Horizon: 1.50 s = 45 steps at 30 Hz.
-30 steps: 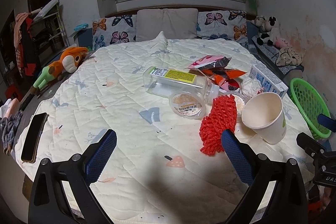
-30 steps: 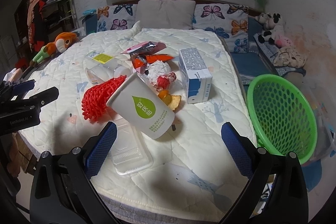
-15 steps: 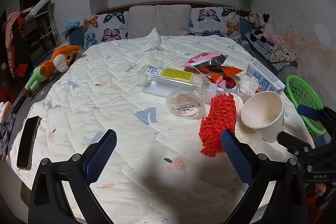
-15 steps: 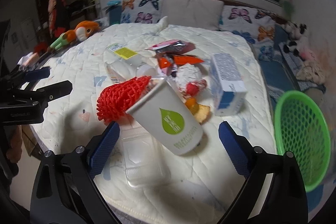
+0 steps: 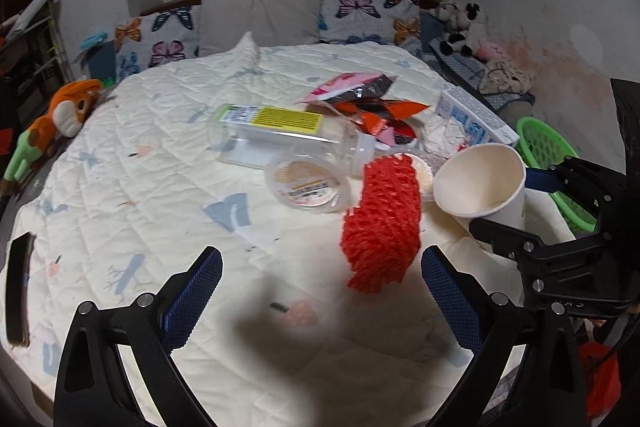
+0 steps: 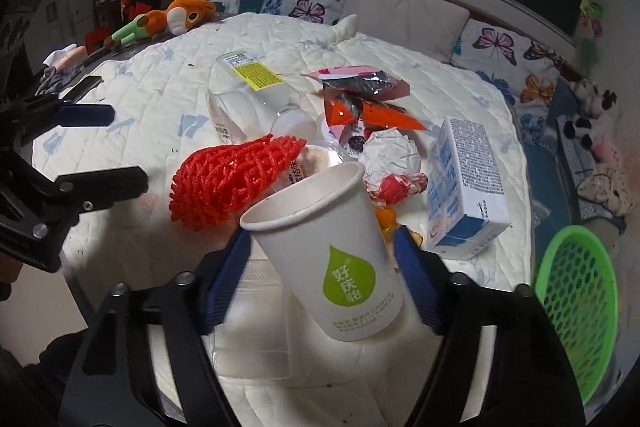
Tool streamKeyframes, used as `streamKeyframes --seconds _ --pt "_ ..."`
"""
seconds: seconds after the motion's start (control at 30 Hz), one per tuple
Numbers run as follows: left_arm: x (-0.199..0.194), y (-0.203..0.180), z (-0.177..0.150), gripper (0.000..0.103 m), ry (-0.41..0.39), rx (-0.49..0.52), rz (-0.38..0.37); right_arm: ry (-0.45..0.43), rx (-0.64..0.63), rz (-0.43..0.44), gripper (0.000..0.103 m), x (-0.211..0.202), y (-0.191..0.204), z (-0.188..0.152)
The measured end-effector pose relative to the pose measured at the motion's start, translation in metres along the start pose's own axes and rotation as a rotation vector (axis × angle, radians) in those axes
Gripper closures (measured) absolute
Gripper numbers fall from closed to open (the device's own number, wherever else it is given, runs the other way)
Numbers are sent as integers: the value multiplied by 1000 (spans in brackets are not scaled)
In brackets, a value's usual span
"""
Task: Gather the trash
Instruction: 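Grasp the white paper cup with the right tool while the left tool grasps the red mesh scrubber, then carry both to the green basket, right tool drops cup while left drops scrubber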
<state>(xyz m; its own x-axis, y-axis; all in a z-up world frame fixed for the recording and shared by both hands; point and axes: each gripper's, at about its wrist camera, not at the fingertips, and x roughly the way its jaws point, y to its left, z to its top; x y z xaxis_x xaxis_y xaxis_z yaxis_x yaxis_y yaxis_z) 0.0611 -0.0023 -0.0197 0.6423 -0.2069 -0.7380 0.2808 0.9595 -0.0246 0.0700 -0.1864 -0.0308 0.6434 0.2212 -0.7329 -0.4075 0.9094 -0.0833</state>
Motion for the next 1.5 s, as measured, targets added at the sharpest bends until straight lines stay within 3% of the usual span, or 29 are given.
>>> streamKeyframes --seconds 0.37,0.8,1.1,1.27,1.5 --pt "32 -17 11 10 45 12 -83 -76 136 47 37 -36 -24 -4" --pt "48 -27 12 60 84 15 -125 -133 365 -81 37 -81 -90 -36" --pt "7 -40 24 64 12 39 -186 -140 532 -208 37 -96 -159 -78" --pt "-9 -71 46 64 -30 92 -254 -134 601 -270 37 -99 -193 -98" --pt "4 -129 75 64 -14 150 -342 -102 682 -293 36 -94 -229 -129"
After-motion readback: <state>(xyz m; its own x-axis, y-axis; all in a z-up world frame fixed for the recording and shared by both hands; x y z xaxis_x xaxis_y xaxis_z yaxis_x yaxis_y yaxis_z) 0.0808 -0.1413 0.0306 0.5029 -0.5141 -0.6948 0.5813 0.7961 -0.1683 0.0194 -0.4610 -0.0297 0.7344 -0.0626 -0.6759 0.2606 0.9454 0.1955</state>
